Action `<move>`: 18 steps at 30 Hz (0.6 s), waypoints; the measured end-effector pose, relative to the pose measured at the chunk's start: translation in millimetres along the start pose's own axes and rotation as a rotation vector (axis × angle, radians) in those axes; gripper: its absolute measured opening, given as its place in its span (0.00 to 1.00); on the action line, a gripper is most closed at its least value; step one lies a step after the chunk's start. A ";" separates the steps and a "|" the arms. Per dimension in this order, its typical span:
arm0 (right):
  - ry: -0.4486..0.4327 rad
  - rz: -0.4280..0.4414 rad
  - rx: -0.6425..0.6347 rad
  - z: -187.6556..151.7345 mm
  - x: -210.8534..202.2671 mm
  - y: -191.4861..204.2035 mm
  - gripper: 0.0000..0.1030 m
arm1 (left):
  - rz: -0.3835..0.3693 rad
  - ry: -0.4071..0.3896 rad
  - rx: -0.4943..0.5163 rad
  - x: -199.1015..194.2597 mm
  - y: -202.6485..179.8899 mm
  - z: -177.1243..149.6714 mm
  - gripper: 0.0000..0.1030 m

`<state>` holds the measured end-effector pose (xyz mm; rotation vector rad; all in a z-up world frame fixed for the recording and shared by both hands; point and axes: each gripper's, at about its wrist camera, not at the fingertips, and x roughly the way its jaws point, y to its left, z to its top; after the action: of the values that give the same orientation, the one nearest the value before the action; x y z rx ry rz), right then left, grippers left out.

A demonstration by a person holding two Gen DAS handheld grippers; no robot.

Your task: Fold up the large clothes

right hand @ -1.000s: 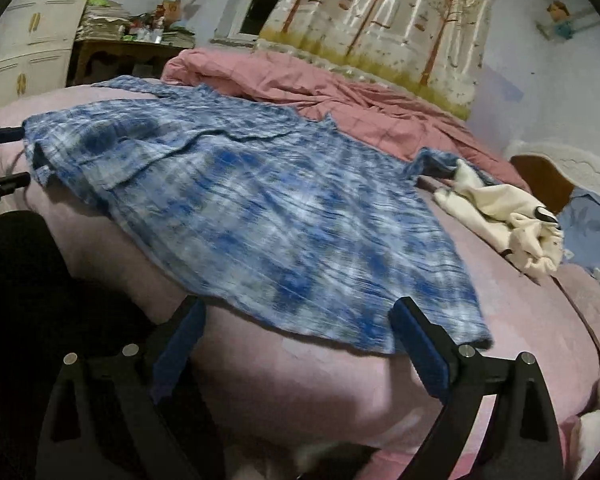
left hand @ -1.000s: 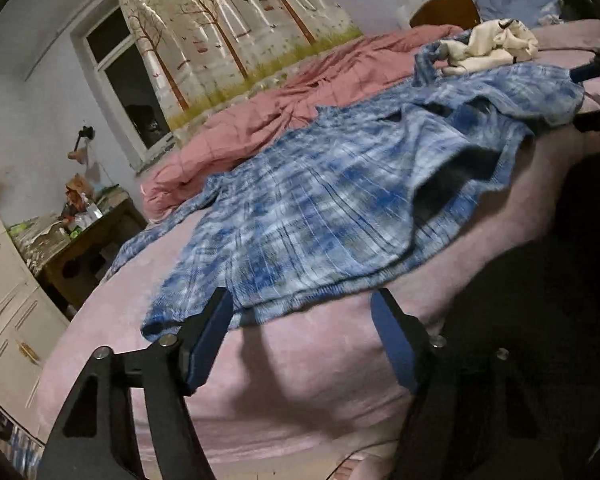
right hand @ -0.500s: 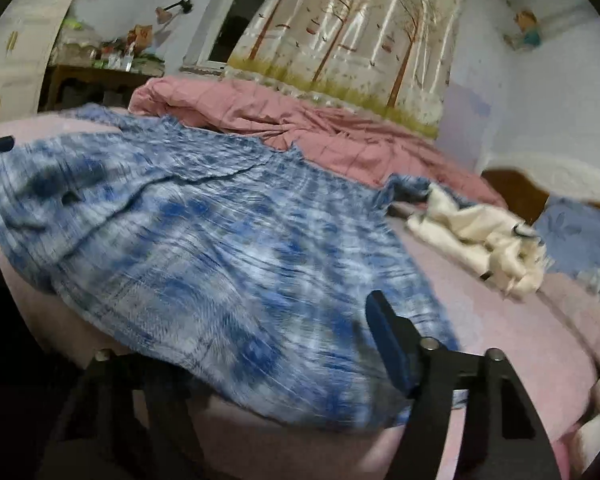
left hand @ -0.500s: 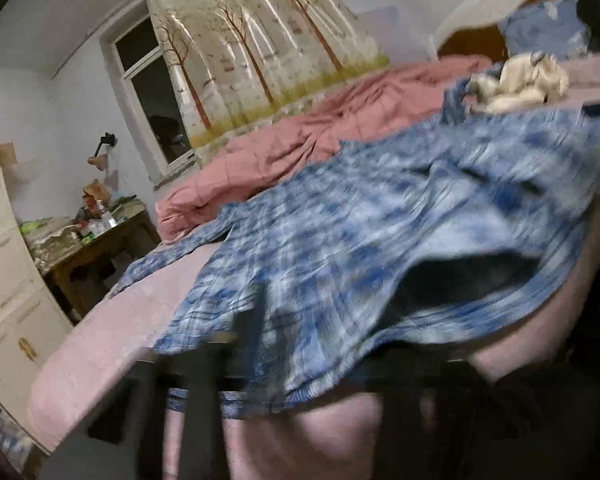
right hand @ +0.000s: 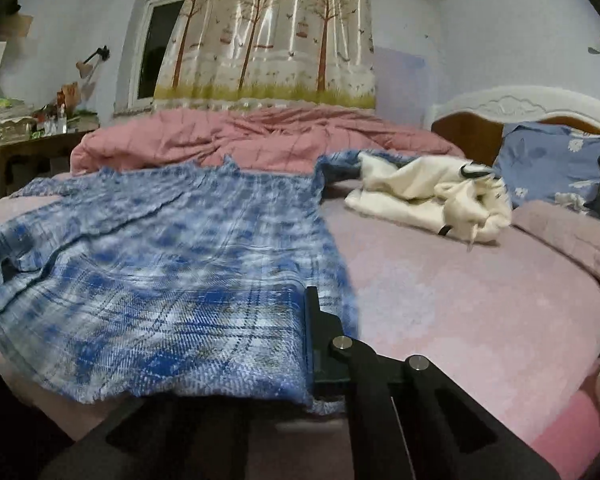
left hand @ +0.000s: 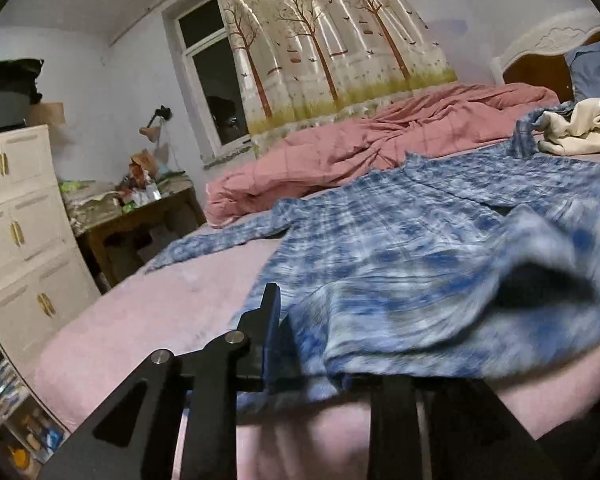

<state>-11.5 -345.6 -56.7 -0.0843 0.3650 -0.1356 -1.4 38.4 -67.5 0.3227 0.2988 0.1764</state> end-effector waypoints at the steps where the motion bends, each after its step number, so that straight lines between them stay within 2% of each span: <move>1: -0.003 -0.002 0.006 3.2 -1.7 -4.8 0.03 | 0.011 0.005 0.006 -0.1 3.4 0.6 0.30; 2: 0.000 0.003 0.012 5.6 -0.9 -9.1 0.03 | 0.027 0.009 0.012 0.5 7.4 -0.4 0.34; 3: 0.015 0.004 0.015 7.0 0.7 -12.5 0.04 | 0.039 0.021 0.019 4.7 12.0 -2.4 0.54; 4: 0.022 -0.014 0.014 6.8 2.4 -14.9 0.03 | 0.053 0.040 0.020 10.8 17.5 -6.5 0.56; 5: 0.031 -0.032 0.009 6.8 4.0 -17.3 0.04 | 0.061 0.060 0.006 16.0 23.3 -11.3 0.51; 7: 0.047 -0.009 0.004 6.8 4.9 -18.3 0.04 | 0.004 0.106 -0.057 23.4 35.1 -17.9 0.12; 8: 0.051 -0.003 0.005 6.4 3.4 -17.7 0.04 | -0.041 0.111 -0.088 23.3 40.4 -19.4 0.04; 9: 0.059 0.010 0.005 6.6 2.5 -17.0 0.04 | -0.076 0.103 -0.112 21.5 44.1 -19.6 0.02; 11: 0.067 0.020 -0.001 10.7 1.5 -16.2 0.03 | -0.196 0.076 -0.194 18.3 57.7 -15.1 0.02; 12: 0.064 0.022 0.003 14.7 2.0 -17.9 0.04 | -0.211 0.068 -0.226 18.8 64.6 -11.4 0.02; 15: 0.043 0.040 0.014 37.6 6.7 -21.5 0.03 | -0.172 0.072 -0.222 35.5 75.1 13.2 0.02; 18: 0.091 0.063 0.033 81.0 41.3 -25.4 0.03 | -0.135 0.084 -0.190 65.0 75.7 49.6 0.02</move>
<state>53.0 -372.1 6.9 -0.0337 0.4551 -0.0835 66.1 109.1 -14.0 0.1060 0.3832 0.0844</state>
